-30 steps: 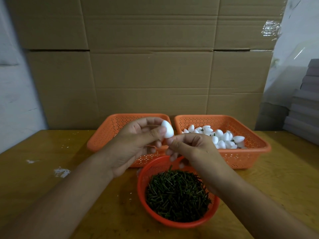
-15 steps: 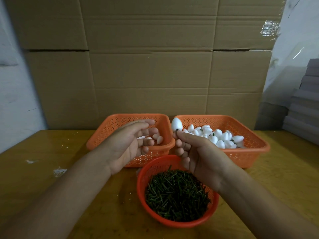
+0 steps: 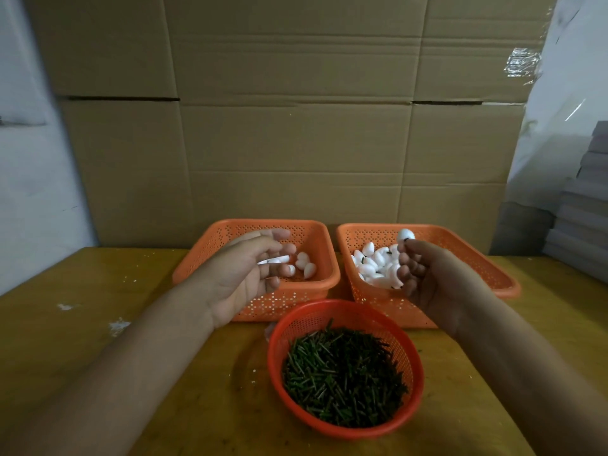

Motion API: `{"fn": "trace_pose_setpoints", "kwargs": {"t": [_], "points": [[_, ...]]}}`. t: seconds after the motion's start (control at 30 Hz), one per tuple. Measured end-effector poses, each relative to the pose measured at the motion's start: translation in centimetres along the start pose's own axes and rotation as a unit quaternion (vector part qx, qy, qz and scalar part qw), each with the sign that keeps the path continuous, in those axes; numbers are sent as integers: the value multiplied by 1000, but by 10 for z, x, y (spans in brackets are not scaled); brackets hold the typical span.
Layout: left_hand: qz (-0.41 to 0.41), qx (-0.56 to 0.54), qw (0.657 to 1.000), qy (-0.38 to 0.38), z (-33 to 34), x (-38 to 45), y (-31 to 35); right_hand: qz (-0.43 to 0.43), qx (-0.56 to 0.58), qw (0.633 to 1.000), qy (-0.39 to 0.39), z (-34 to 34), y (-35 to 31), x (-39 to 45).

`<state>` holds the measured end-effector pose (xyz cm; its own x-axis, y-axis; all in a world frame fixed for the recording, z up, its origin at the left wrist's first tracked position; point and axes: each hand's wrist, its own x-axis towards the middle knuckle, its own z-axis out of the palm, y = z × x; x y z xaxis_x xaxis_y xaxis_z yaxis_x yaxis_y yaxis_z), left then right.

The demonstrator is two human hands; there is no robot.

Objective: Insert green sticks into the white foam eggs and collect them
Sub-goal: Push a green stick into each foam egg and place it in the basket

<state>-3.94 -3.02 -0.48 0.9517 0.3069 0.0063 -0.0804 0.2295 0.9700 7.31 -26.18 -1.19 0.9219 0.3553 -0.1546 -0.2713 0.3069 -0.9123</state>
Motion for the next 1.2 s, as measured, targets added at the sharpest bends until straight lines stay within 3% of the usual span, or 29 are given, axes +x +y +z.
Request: {"fn": "trace_pose_setpoints", "kwargs": {"t": [0.33, 0.4, 0.5, 0.57, 0.63, 0.7, 0.8, 0.87, 1.03, 1.2], "points": [[-5, 10, 1000, 3, -1, 2, -4, -99, -43, 992, 70, -20, -10, 8], [8, 18, 1000, 12, -4, 4, -3, -105, -82, 990, 48, -13, -9, 3], [76, 113, 989, 60, -12, 8, -5, -105, -219, 968, -64, -2, -6, -11], [167, 290, 935, 120, -21, 15, -9, -98, -329, 929, -140, 5, -2, -21], [210, 388, 885, 150, -31, 22, -9, -92, -418, 882, -197, 11, 4, -28], [210, 422, 867, 162, -44, 28, -9, -111, -520, 809, -251, 14, 9, -31], [201, 446, 853, 180, -60, 37, -8, -133, -665, 663, -317, 16, 17, -36], [191, 457, 847, 195, -67, 41, -8, -124, -719, 597, -332, 17, 21, -38], [149, 499, 832, 189, -81, 50, -9, -105, -759, 533, -358, 17, 30, -37], [82, 594, 789, 132, -96, 76, -7, -114, -766, 516, -366, 17, 33, -35]]}}
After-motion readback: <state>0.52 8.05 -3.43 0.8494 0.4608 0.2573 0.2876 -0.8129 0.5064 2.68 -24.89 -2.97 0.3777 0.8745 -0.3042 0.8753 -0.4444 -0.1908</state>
